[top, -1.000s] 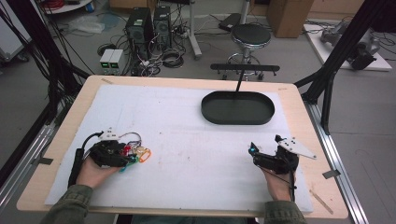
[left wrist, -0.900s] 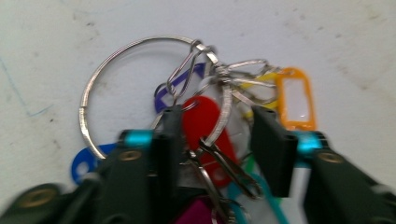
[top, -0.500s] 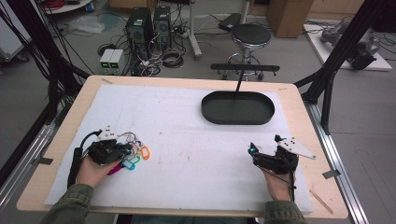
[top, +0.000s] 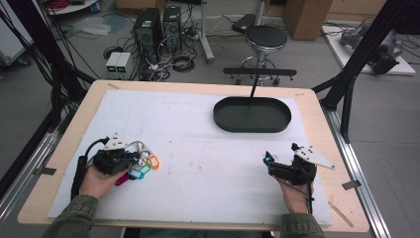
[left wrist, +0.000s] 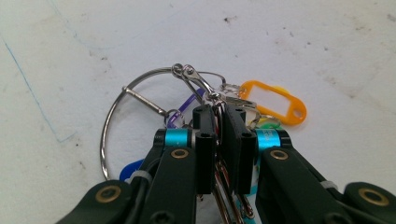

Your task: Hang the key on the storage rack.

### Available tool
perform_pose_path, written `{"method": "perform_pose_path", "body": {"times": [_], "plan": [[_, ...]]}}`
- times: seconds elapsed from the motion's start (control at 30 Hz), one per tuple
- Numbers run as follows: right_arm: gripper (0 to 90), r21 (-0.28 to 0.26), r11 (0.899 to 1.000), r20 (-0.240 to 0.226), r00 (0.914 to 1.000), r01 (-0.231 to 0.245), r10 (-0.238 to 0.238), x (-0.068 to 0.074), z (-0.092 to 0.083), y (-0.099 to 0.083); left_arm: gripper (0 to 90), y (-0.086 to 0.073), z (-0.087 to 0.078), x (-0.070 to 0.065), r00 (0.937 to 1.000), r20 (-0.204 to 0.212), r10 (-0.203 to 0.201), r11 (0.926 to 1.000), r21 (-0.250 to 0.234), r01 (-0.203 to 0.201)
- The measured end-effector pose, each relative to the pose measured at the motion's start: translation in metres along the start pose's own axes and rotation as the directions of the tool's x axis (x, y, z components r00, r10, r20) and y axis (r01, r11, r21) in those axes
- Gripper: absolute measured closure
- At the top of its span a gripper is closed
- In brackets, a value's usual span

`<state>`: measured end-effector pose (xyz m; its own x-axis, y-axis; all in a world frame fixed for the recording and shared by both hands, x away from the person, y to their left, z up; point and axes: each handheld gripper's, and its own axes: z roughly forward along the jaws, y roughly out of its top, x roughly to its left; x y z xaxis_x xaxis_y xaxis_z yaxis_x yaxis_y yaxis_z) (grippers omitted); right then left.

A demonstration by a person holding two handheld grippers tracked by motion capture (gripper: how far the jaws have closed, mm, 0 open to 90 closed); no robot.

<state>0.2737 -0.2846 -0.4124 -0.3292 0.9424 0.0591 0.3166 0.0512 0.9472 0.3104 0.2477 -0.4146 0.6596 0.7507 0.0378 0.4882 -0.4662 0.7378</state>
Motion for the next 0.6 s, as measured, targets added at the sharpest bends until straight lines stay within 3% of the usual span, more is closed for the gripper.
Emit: {"method": "perform_pose_path", "body": {"times": [0.13,0.23,0.4,0.6], "plan": [[0.4,-0.003,1.0,0.0,1.0,0.002,-0.002,0.0,0.0,0.0,83.2,0.0,-0.003,0.003,0.9997,0.01,-0.023,0.9996,-0.019,0.023],[0.4,-0.01,1.0,0.005,0.9999,0.011,-0.011,-0.001,0.0,0.0,83.3,0.001,-0.007,0.007,0.9972,0.034,-0.067,0.9973,-0.028,0.068],[0.4,-0.01,1.0,0.007,1.0,0.001,-0.001,0.0,-0.001,0.0,83.3,0.006,-0.009,0.009,0.9959,0.054,-0.073,0.9969,-0.027,0.074],[0.4,-0.014,1.0,0.009,1.0,0.003,-0.003,-0.001,-0.001,0.0,83.3,0.02,-0.013,0.008,0.9969,0.058,-0.054,0.9982,-0.022,0.055]]}}
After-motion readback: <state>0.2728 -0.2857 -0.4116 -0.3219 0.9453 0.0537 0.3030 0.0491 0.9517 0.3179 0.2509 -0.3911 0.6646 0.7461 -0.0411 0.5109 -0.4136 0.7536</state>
